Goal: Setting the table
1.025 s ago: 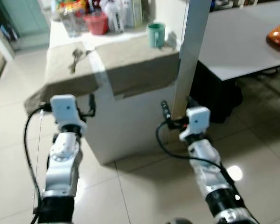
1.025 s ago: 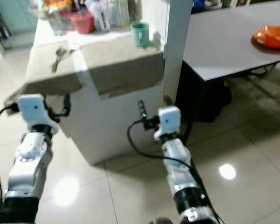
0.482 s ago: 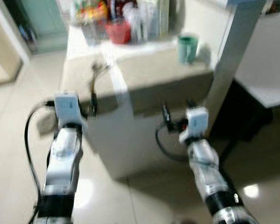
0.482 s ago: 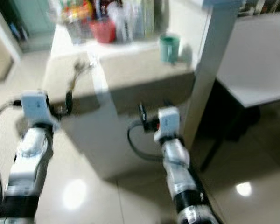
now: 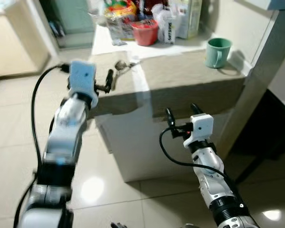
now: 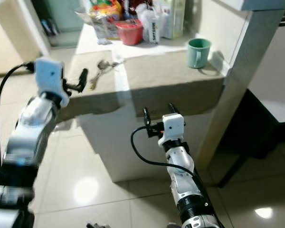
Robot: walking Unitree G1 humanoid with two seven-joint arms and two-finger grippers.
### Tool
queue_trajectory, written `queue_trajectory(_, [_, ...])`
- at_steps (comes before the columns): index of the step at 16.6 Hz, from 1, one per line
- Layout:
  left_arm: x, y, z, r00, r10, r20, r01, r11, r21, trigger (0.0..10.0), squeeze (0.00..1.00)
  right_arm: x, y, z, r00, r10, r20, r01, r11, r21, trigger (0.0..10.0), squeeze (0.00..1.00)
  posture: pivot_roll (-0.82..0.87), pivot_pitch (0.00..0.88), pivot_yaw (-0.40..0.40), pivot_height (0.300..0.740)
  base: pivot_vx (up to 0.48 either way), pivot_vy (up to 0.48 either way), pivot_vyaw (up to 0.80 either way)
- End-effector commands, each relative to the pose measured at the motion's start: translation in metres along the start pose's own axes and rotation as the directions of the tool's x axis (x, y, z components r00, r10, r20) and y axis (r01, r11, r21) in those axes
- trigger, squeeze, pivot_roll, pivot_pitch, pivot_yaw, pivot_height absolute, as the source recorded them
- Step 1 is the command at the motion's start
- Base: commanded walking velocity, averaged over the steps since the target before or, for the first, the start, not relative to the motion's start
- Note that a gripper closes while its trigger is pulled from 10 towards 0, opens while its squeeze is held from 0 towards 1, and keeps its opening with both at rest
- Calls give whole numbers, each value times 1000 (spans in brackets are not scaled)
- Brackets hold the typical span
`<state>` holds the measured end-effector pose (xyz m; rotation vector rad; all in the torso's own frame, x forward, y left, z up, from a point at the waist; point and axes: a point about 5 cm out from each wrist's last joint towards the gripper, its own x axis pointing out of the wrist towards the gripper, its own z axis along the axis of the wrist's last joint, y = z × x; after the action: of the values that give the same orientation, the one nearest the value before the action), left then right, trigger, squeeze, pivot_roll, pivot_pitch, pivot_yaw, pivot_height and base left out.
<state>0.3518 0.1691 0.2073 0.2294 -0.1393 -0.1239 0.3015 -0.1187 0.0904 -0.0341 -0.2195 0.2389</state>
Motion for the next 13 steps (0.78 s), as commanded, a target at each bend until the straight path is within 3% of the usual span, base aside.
queue_trajectory(1, [5, 1, -2, 999, -26, -22, 26, 999, 19, 10000, 0, 2, 1, 6, 1000, -2, 26, 2, 1000, -2, 10000, 0, -115, 0, 114, 740, 0, 0, 0])
queue_trajectory(4, [25, 13, 6, 997, -42, -63, 41, 999, -18, 10000, 0, 2, 1, 7, 999, -16, 35, 16, 1000, 1, 10000, 0, -128, 0, 123, 740, 0, 0, 0])
queue_trajectory(7, [34, 10, 14, 998, -60, -7, 60, 997, -39, 10000, 0, 2, -1, 13, 998, -24, 59, 24, 1000, -3, 10000, 0, -144, 0, 130, 740, 0, 0, 0])
queue_trajectory(13, [39, -8, 11, 996, -89, 17, 89, 995, -53, 10000, 0, 0, -2, 11, 999, -26, 45, 27, 1000, -12, 10000, 0, -151, 0, 125, 740, 456, 0, 0])
